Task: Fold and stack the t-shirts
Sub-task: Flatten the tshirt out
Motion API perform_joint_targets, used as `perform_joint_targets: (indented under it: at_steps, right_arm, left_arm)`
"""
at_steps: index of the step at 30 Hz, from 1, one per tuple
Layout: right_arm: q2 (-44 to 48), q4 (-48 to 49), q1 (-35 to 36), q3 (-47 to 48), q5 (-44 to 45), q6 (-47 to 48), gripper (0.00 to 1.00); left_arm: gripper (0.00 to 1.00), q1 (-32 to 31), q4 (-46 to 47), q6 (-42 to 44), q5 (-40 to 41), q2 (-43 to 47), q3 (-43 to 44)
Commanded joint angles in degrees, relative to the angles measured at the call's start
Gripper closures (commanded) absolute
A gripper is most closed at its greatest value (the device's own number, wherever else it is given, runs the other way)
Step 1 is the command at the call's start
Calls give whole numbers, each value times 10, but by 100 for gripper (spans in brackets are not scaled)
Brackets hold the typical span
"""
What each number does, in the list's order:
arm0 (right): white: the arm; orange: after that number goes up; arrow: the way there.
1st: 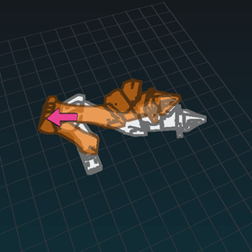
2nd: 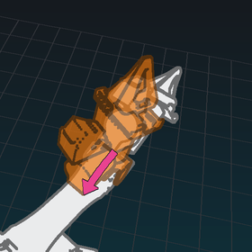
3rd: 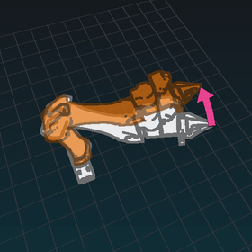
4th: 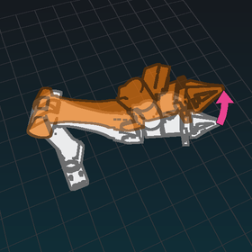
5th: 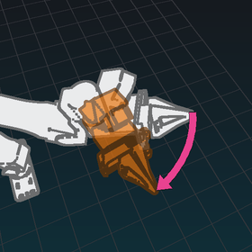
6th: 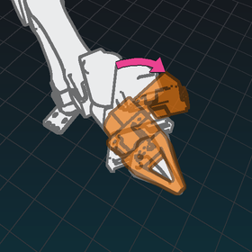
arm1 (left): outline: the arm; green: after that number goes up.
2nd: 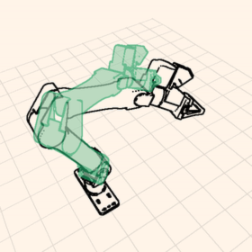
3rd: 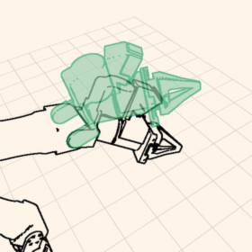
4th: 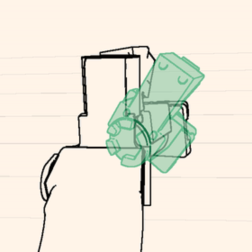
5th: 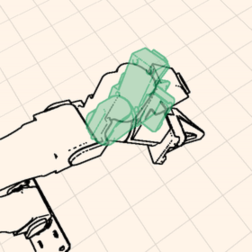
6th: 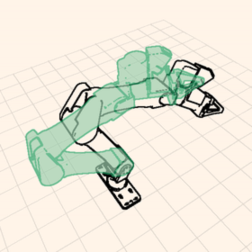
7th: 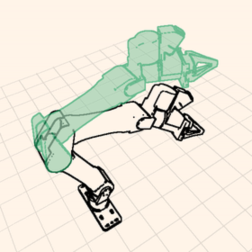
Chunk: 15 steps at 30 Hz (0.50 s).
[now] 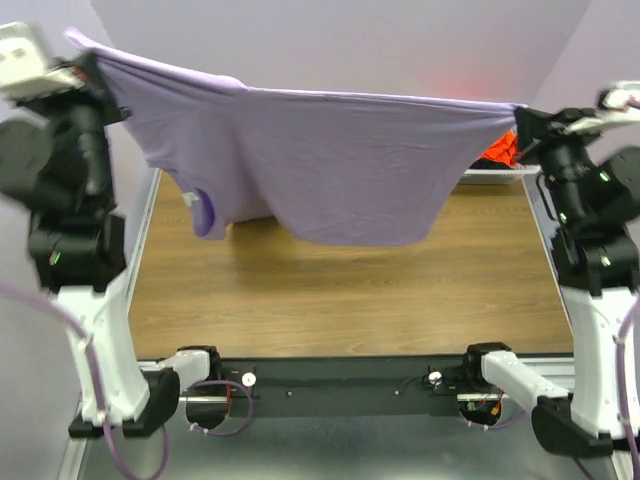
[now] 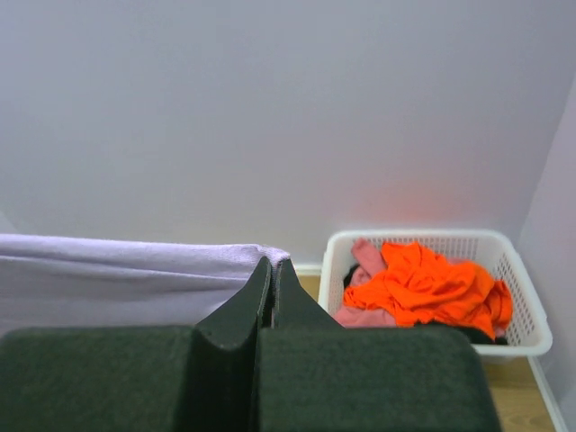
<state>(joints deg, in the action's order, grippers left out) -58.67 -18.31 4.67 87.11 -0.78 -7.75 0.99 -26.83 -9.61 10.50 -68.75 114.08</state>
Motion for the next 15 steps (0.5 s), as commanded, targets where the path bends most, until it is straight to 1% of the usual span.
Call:
perform_joint_targets:
  at_steps: [1, 4, 8, 13, 15]
  right_arm:
    - [71, -23, -1, 39, -12, 33, 99]
    - [90, -28, 0, 51, -16, 38, 100]
    - [83, -34, 3, 58, -12, 41, 100]
    - [51, -38, 3, 34, 2, 31, 100]
    - [18, -40, 3, 25, 4, 27, 100]
  left_arm:
    - [100, 5, 13, 50, 46, 67, 81]
    - [100, 1, 11, 54, 44, 73, 98]
    - [100, -1, 14, 56, 26, 63, 94]
    - [100, -2, 29, 45, -17, 23, 32]
    - [100, -1, 40, 42, -39, -6, -2]
